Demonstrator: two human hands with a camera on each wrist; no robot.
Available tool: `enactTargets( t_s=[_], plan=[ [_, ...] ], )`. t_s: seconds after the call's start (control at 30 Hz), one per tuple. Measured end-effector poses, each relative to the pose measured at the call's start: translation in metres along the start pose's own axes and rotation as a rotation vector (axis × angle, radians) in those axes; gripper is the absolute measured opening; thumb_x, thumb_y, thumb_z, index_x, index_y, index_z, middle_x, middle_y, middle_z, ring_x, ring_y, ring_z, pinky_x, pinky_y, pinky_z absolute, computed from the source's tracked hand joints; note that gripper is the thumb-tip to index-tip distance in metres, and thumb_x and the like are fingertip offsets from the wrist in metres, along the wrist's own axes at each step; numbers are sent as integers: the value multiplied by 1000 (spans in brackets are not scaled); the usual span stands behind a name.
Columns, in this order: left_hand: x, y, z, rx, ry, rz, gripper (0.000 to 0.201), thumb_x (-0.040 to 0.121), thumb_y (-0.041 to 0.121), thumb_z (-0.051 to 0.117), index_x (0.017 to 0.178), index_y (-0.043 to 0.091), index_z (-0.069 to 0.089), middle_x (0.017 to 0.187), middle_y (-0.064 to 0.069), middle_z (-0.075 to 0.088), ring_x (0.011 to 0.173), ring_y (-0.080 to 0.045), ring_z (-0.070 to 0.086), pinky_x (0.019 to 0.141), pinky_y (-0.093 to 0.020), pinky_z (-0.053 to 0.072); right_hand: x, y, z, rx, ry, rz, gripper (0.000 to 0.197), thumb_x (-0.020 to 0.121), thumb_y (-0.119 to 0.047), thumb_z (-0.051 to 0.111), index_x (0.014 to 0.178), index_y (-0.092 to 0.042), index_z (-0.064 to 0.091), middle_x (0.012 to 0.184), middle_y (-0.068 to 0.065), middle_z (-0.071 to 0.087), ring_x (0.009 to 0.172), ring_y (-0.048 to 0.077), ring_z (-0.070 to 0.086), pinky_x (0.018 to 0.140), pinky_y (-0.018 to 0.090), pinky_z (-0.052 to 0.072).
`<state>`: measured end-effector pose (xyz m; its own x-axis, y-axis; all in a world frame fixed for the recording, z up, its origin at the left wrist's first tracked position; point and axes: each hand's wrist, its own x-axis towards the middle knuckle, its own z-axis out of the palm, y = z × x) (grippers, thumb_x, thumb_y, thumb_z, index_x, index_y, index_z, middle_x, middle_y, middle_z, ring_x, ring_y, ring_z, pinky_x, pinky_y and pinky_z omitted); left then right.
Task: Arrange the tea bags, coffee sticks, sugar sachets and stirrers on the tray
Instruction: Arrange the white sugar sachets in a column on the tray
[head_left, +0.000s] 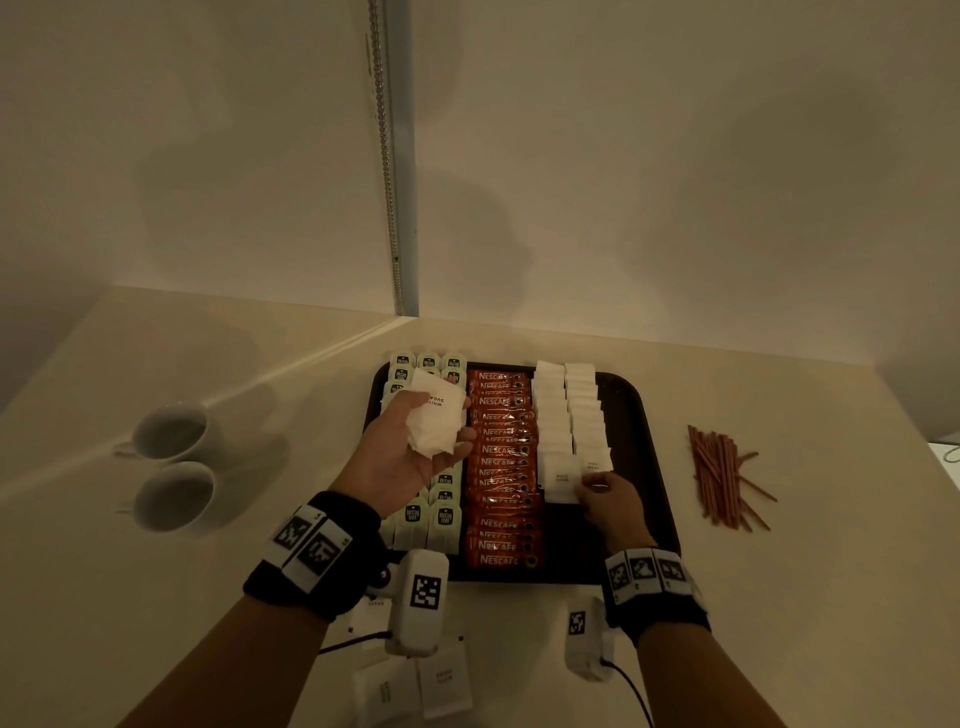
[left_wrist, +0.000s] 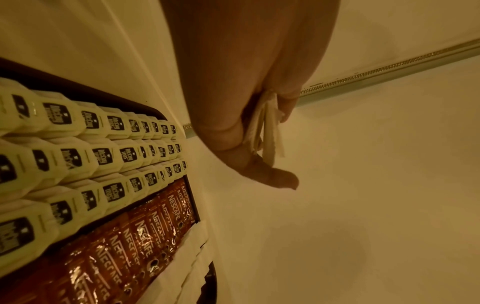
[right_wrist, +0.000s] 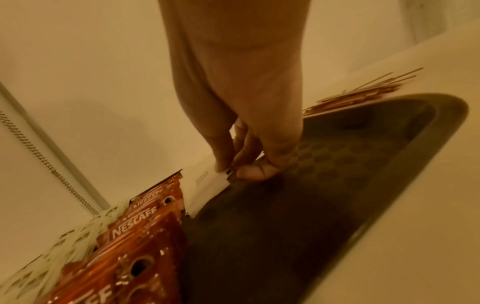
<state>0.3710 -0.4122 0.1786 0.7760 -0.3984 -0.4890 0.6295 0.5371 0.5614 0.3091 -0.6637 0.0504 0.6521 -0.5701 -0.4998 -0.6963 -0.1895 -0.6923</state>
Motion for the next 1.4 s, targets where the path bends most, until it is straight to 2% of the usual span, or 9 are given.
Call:
enactTargets(
  t_s=[0.17, 0.4, 0.57, 0.7, 0.8, 0.9, 1.07, 1.3, 1.4],
  plan=[
    [-1, 1, -3, -28, 25, 0, 32, 98, 19, 37, 112, 1, 58, 96, -16, 66, 74, -28, 59, 55, -31, 57, 1, -3, 5, -106, 75, -46, 25, 87, -13, 63, 111, -6, 63, 113, 10, 63, 106, 24, 59, 94, 36, 49],
    [-1, -2, 0, -19, -5, 14, 20, 98, 9, 40, 104, 3, 57, 81, -16, 72, 66, -28, 70, 58, -40, 60, -3, -7, 9, -252, 143, -126, 17, 86, -14, 65, 98, -4, 60, 106, 11, 63, 101, 24, 59, 85, 30, 47],
    [-1, -4, 1, 10, 44, 40, 21, 94, 4, 48, 115, 5, 55, 97, -22, 66, 72, -32, 68, 55, -39, 59, -15, -26, 7, -194, 140, -246, 18, 88, -20, 63, 99, -7, 58, 98, 7, 62, 86, 14, 58, 73, 23, 48],
    [1, -4, 2, 92, 67, 70, 24, 90, 0, 56, 110, 12, 58, 106, -16, 65, 92, -31, 64, 53, -34, 58, -50, -86, 10, 11, -146, -542, 20, 92, -36, 55, 102, -20, 61, 94, -6, 65, 86, 9, 61, 74, 21, 47],
    [2, -7, 3, 236, 34, 95, 25, 87, -3, 58, 107, 12, 59, 100, -13, 67, 82, -24, 66, 48, -25, 52, -73, -125, 13, 85, -431, -595, 32, 93, -45, 49, 110, -23, 64, 103, -4, 67, 96, 13, 64, 84, 30, 51],
    [1, -8, 2, 325, 6, 122, 25, 87, -1, 60, 108, 11, 61, 94, -10, 68, 77, -19, 66, 46, -21, 46, -78, -141, 14, 19, -474, -687, 26, 93, -33, 54, 109, -15, 66, 97, 0, 69, 89, 15, 65, 79, 27, 53],
    [2, -7, -7, 263, -8, 208, 31, 78, 6, 70, 106, 17, 66, 92, -6, 68, 74, -15, 59, 57, -26, 41, -77, -140, 10, 405, -531, -517, 10, 93, -14, 54, 97, -6, 59, 81, 2, 62, 67, 8, 58, 59, 19, 47],
    [5, -11, -2, 332, 113, 331, 28, 80, 1, 71, 105, 11, 64, 92, -10, 70, 69, -17, 62, 47, -21, 44, -89, -118, 24, 492, -679, -378, 45, 83, -7, 66, 123, -11, 46, 104, 13, 69, 97, 29, 67, 86, 42, 52],
    [4, -9, -2, 489, 169, 357, 20, 79, 5, 73, 98, 12, 67, 80, -9, 70, 60, -16, 62, 44, -20, 44, -91, -112, 24, 435, -632, -405, 36, 84, -18, 67, 118, -20, 53, 109, 9, 68, 101, 27, 66, 89, 43, 52]
  ],
)
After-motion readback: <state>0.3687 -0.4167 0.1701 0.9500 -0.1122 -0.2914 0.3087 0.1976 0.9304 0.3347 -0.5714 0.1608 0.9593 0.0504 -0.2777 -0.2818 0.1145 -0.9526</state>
